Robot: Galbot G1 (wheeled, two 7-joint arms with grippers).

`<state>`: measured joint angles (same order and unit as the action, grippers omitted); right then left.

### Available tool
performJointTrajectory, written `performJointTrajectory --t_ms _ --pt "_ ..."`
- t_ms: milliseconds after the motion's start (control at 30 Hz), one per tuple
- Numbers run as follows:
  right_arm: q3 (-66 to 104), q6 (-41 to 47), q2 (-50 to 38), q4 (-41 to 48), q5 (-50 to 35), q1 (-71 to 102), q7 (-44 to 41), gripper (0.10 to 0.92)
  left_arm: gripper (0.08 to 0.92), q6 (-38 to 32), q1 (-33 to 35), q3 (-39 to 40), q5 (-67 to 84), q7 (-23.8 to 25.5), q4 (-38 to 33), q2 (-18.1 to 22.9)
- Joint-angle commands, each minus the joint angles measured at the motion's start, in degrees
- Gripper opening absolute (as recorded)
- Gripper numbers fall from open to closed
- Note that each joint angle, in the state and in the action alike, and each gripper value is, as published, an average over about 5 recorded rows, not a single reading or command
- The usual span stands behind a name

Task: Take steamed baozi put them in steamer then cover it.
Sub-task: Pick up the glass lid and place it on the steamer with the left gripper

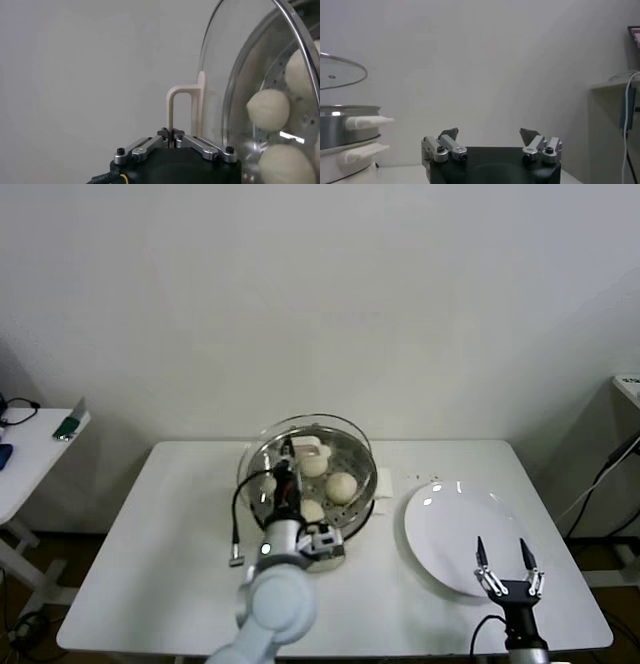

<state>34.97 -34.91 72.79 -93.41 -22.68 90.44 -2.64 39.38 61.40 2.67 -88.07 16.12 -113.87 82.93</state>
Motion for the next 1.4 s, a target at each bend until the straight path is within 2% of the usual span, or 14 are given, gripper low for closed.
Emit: performJointTrajectory --t_ms 33,367,933,1400 --pt "0.05 -0.67 -0.61 0.09 -1.11 -0.05 0.59 0.823 0.132 2.01 -2.65 3.74 -3.71 2.21 0.71 4.8" --pt "0.44 -1.55 -1.09 0.31 -2.14 0.09 1.04 0.823 0.132 -0.1 -0.78 3.94 -7.97 0.35 6.46 7.8" --pt "0.83 -2.15 -0.73 0.23 -2.36 0.82 1.05 0.823 0.132 -2.33 -1.27 1.59 -5.7 -3.9 10.08 4.47" --pt "1.54 -2.29 -0.14 -0.31 -2.39 1.08 1.23 0.823 0.132 -2.61 -1.34 -0.09 -4.09 -4.1 10.65 2.61"
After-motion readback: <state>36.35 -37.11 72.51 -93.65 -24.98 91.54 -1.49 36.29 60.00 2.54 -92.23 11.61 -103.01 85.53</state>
